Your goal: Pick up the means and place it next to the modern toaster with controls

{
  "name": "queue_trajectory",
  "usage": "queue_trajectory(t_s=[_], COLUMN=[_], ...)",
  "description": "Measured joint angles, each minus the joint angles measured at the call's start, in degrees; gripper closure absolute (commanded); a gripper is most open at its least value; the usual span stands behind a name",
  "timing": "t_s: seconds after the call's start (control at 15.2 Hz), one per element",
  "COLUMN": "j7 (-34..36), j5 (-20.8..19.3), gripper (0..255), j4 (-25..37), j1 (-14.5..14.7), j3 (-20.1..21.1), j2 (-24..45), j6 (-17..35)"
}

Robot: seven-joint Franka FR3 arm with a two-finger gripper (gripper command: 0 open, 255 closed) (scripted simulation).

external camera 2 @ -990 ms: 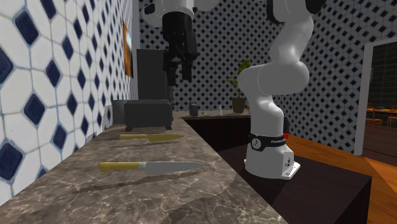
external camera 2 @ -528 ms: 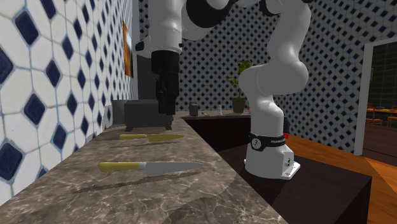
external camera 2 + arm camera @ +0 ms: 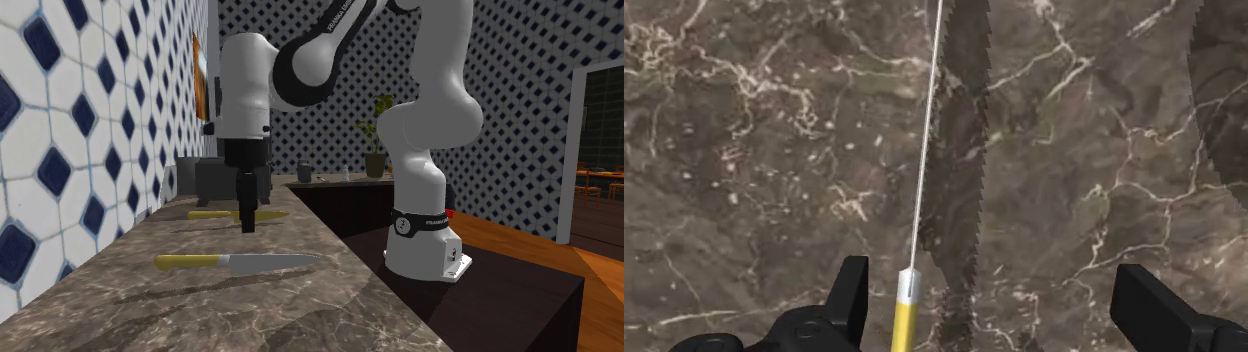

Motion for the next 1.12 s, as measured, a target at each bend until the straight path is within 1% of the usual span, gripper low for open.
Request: queue_trajectory(t_s=[0.13,0.26,0.46,0.73,0.86,1.12], j7=[0.8,1.4,1.2,0.3,-0.1,-0.2], j5=[-0.5,-0.9,-0.6,0.9,1.3,1.5], gripper=[0,0,0,0,0,0], j4=[0.1,0.5,0.7,0.8,1.0,1.0], j1=[-0.9,-1.5,-1.7,-1.5,-1.5,-1.5], j3=[-0.5,-0.9,-1.2,-1.1,-1.0,-0.9], j2=[4.5,8.2,11.4,15.7,17.0,17.3], j6=[4.4,7.6,10.7,14.9,15.9,16.3])
